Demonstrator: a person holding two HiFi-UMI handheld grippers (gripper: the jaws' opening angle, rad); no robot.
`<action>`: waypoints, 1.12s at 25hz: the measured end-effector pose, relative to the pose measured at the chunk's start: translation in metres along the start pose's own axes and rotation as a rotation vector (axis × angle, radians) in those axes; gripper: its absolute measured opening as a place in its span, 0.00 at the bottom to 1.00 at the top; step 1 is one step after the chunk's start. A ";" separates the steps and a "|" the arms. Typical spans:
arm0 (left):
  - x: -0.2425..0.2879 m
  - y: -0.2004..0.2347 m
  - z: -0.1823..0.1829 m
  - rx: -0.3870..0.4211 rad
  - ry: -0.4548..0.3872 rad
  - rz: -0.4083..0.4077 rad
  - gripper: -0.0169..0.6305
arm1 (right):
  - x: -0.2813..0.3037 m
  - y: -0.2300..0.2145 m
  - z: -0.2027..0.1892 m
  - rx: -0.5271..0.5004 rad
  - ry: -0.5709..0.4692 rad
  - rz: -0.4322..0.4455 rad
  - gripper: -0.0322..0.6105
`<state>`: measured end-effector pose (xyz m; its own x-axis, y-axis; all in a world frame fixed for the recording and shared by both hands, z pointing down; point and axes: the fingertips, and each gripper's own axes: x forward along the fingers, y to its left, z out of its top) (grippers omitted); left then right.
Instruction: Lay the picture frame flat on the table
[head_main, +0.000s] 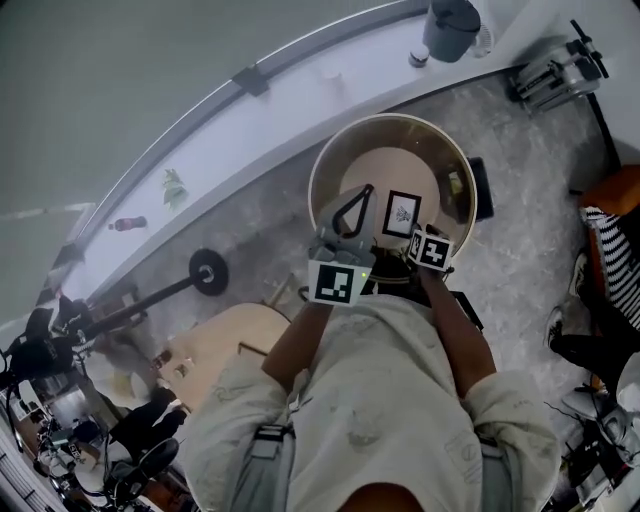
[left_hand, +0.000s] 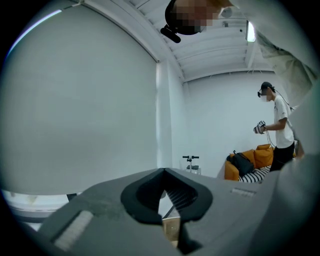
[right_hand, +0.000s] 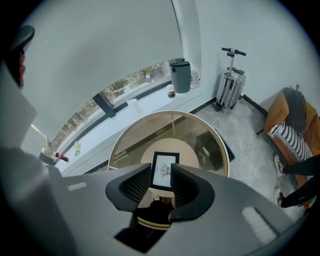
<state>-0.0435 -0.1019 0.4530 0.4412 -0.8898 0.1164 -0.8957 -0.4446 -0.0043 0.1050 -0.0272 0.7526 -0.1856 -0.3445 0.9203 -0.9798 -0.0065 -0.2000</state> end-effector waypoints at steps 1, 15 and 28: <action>0.000 0.000 0.003 -0.005 -0.006 0.001 0.03 | -0.005 0.002 0.005 0.006 -0.014 0.009 0.24; 0.010 0.002 0.033 -0.014 -0.060 -0.020 0.03 | -0.092 0.029 0.099 -0.084 -0.313 0.070 0.25; 0.022 0.000 0.047 -0.018 -0.084 -0.060 0.03 | -0.195 0.040 0.167 -0.106 -0.630 0.082 0.26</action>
<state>-0.0310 -0.1263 0.4085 0.4965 -0.8675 0.0325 -0.8681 -0.4961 0.0180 0.1149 -0.1166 0.5092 -0.2123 -0.8254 0.5231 -0.9723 0.1247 -0.1978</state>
